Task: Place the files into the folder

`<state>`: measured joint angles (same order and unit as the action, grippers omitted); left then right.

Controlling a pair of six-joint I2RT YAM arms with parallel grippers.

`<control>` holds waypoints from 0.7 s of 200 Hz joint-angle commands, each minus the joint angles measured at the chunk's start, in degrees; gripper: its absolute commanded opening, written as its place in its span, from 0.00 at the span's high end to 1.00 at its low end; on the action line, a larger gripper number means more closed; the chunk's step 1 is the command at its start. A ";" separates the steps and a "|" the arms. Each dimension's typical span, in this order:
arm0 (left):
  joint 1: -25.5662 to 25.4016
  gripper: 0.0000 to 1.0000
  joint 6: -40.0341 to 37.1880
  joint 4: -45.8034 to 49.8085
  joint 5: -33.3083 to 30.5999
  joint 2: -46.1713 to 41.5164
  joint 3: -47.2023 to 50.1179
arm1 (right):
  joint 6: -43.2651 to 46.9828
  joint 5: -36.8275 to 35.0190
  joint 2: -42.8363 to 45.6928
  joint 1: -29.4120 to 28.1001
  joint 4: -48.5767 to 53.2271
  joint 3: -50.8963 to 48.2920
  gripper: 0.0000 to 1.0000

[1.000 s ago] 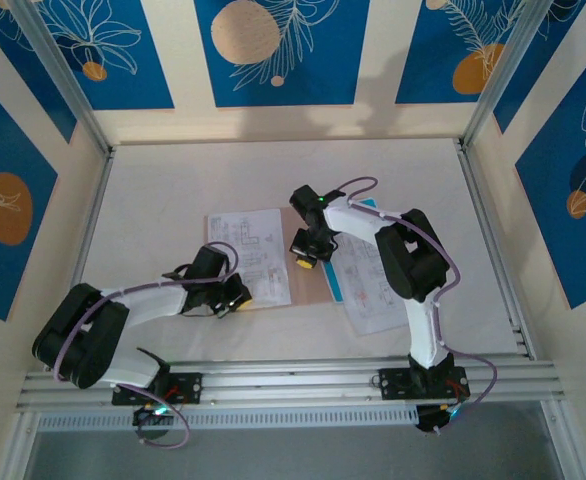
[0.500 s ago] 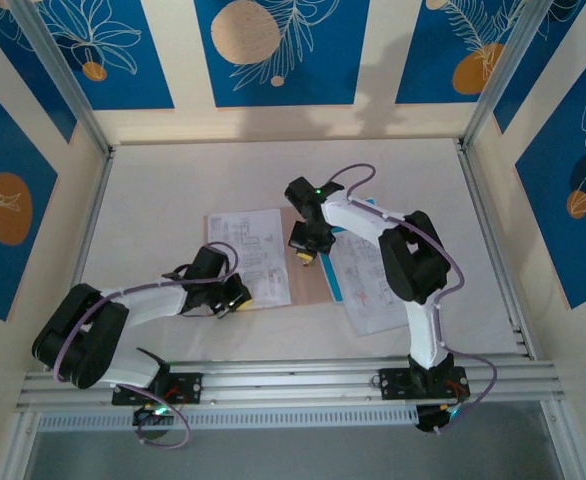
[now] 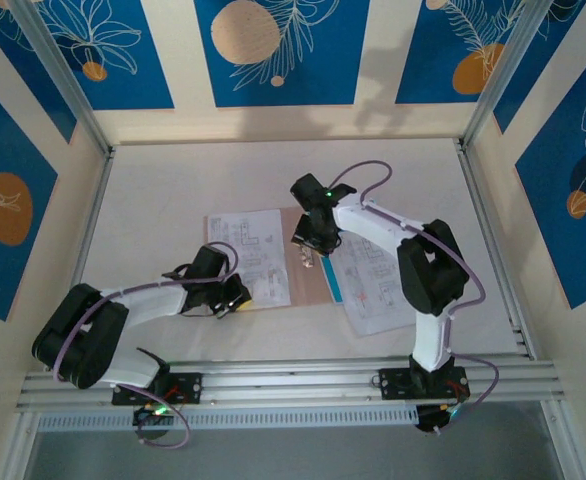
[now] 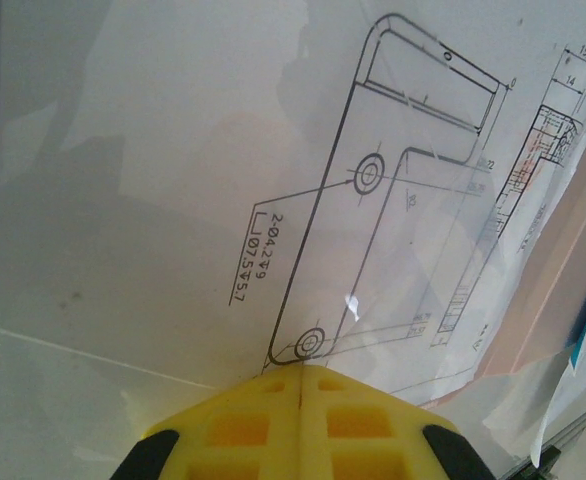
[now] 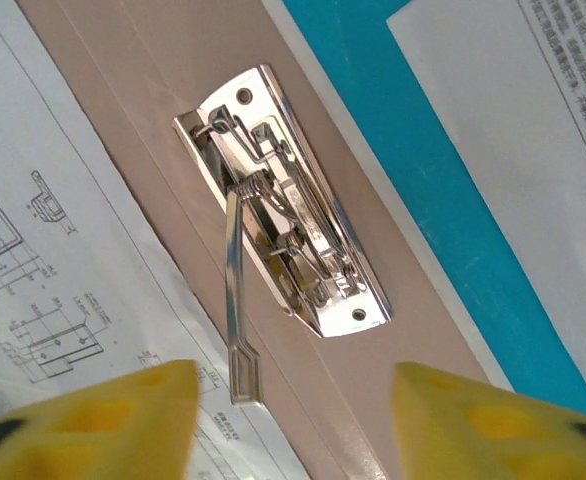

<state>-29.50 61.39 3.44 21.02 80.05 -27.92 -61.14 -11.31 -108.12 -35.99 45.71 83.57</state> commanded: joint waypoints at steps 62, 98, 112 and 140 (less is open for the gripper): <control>0.35 1.00 -1.73 11.23 -2.49 3.01 0.76 | -14.59 14.63 1.22 0.30 -14.67 -6.94 0.30; 0.36 1.00 -1.93 11.21 -2.56 3.18 0.67 | -15.91 15.87 -1.96 1.04 -14.89 -2.15 0.33; 0.32 1.00 -1.98 11.17 -2.48 3.26 0.52 | -16.18 16.23 -3.52 1.55 -14.82 0.11 0.35; 0.37 1.00 -2.10 11.32 -2.62 3.39 0.15 | -15.53 15.79 -6.62 2.76 -14.43 4.26 0.37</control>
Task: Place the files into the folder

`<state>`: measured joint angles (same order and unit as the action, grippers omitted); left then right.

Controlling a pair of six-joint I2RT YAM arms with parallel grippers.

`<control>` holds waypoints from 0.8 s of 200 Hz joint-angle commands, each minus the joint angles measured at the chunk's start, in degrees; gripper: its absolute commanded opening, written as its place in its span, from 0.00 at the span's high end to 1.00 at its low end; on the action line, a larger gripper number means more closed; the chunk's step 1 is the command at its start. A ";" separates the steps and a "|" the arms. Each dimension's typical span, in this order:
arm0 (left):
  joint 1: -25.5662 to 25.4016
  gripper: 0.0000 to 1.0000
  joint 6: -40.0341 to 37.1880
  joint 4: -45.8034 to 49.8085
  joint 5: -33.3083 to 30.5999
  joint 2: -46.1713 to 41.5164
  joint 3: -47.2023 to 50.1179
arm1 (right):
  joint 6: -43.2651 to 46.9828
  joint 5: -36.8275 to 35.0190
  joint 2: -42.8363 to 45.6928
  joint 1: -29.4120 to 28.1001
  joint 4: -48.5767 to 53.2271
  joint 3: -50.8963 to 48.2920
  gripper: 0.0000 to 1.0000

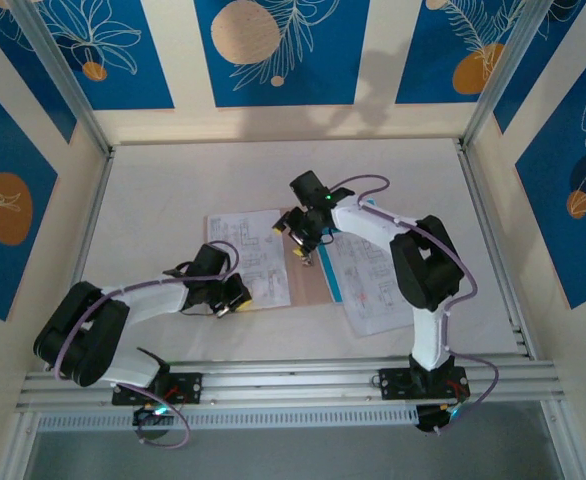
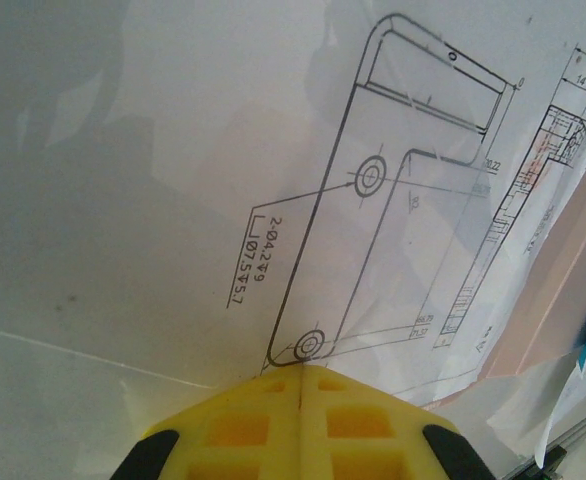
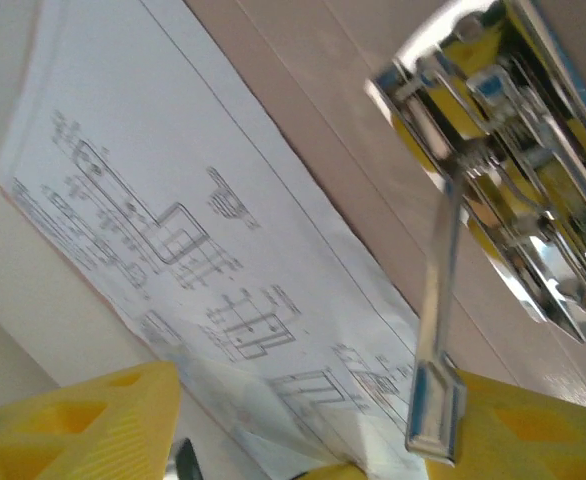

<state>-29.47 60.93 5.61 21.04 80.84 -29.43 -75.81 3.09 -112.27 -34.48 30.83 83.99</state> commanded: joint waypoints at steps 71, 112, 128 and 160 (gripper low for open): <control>0.38 1.00 -2.26 10.22 -2.58 2.92 0.60 | 4.44 2.00 -10.96 4.70 1.12 12.67 0.42; 0.50 1.00 -2.73 11.08 -2.86 2.92 -0.10 | 8.40 3.41 -13.31 6.31 1.03 16.95 0.43; 0.64 1.00 -2.86 11.29 -2.93 3.01 -0.35 | 10.50 3.95 -13.06 6.77 1.63 18.90 0.43; 1.75 1.00 -4.18 12.69 -3.29 3.10 -1.33 | 13.62 2.62 -7.31 7.99 1.36 17.00 0.43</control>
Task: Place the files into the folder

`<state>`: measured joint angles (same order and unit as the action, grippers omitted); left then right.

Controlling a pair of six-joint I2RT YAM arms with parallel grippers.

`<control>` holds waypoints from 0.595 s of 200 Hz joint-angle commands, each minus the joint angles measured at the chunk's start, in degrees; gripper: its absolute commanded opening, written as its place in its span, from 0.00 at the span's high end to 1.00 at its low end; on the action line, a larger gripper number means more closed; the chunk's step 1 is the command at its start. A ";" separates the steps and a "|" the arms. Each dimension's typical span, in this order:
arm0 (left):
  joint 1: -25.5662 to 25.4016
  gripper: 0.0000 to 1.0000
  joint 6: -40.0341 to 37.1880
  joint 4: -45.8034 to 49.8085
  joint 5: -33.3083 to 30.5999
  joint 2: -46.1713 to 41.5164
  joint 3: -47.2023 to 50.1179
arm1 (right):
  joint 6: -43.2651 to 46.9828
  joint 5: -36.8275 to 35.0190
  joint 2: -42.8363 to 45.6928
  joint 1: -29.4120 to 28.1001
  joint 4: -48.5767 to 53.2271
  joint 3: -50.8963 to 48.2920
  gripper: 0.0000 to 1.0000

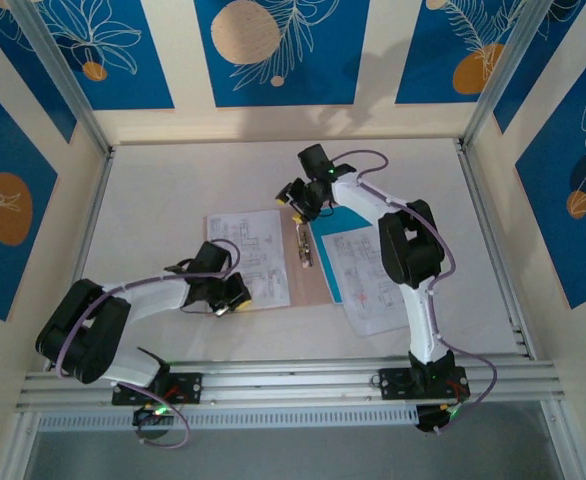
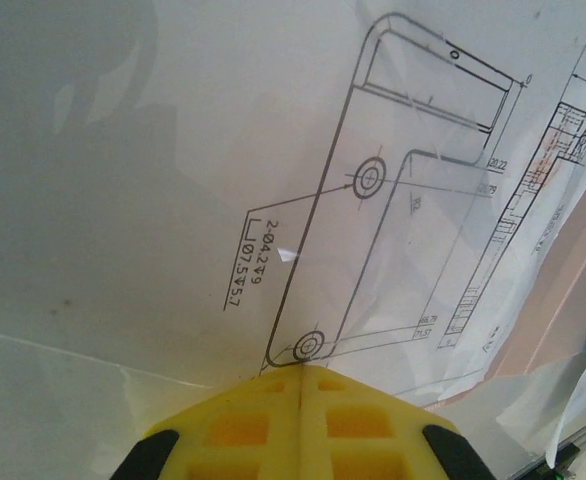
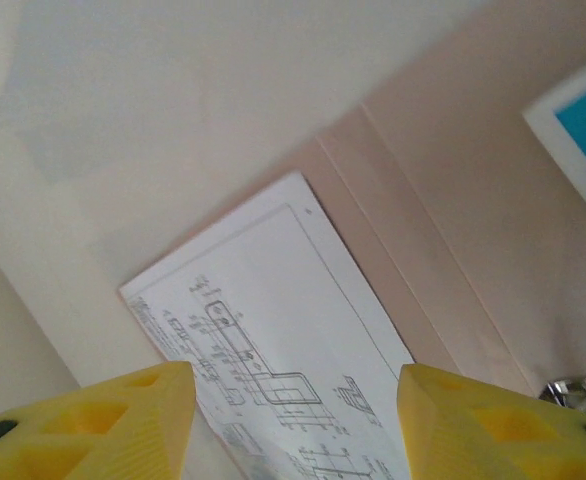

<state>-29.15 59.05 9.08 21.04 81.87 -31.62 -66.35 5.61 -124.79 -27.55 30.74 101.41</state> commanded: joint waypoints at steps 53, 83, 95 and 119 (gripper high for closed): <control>4.01 1.00 -4.36 11.21 -3.33 1.60 -0.69 | 4.06 -2.95 25.29 5.63 0.45 -24.70 0.46; 3.51 0.99 -4.82 14.34 -3.63 -0.45 -4.41 | 2.04 -3.01 37.05 8.15 1.65 -40.40 0.47; 2.36 0.95 -4.73 15.79 -3.72 -1.79 -6.76 | 0.72 -2.84 41.40 9.07 1.38 -46.11 0.47; -2.43 0.87 -4.26 15.82 -2.72 -0.81 -12.51 | -1.11 -0.91 47.36 10.82 0.63 -54.86 0.48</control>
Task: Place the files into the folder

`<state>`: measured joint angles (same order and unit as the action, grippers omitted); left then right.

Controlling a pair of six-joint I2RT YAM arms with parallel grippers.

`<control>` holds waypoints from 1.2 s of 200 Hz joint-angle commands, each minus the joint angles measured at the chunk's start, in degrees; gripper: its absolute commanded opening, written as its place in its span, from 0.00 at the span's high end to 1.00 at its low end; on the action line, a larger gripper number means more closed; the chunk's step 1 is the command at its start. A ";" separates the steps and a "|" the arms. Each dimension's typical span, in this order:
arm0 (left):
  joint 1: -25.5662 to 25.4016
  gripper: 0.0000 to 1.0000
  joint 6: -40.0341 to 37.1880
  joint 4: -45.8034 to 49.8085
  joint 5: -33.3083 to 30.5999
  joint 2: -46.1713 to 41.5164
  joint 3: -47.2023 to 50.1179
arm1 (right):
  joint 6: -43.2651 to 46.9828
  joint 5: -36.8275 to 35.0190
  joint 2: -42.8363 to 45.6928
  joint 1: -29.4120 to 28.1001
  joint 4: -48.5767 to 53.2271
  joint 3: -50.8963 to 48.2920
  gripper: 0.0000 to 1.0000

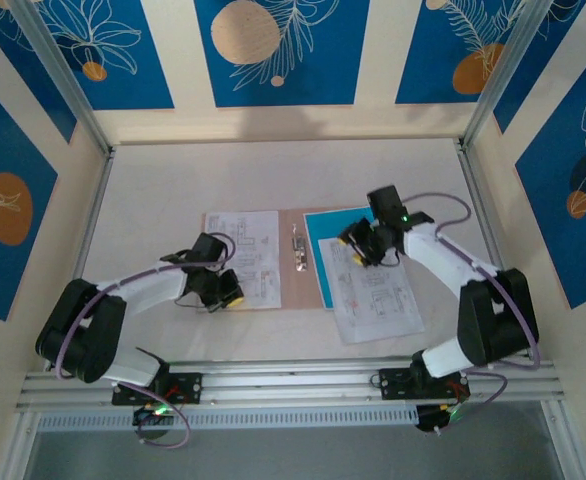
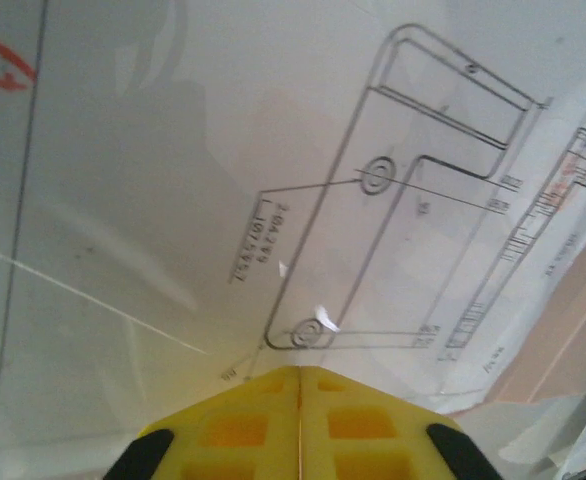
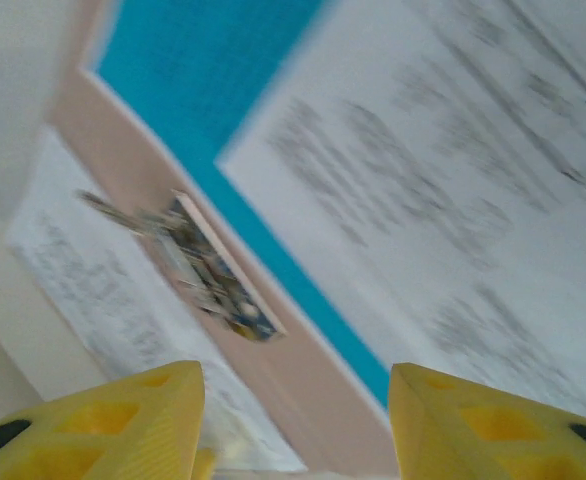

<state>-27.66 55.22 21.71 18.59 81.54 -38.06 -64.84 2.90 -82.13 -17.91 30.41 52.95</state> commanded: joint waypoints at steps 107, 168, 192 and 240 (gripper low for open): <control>-22.84 1.00 5.80 -13.37 5.08 27.09 -30.11 | -2.33 7.40 0.65 6.10 -2.63 -11.37 0.65; -23.76 1.00 6.53 -10.78 2.09 30.58 -29.64 | -1.99 8.99 -3.53 6.68 -3.40 -9.79 0.65; -23.76 1.00 5.50 -9.29 1.42 31.50 -28.52 | -2.63 8.82 -5.57 6.66 -4.32 -9.36 0.65; -23.69 1.00 3.35 -6.17 0.35 31.92 -26.93 | -2.97 6.98 -11.23 6.73 -4.61 -5.93 0.65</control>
<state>-51.03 60.86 10.70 20.62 112.09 -66.48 -67.20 10.46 -90.39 -11.42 26.09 44.51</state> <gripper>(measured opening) 0.049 0.352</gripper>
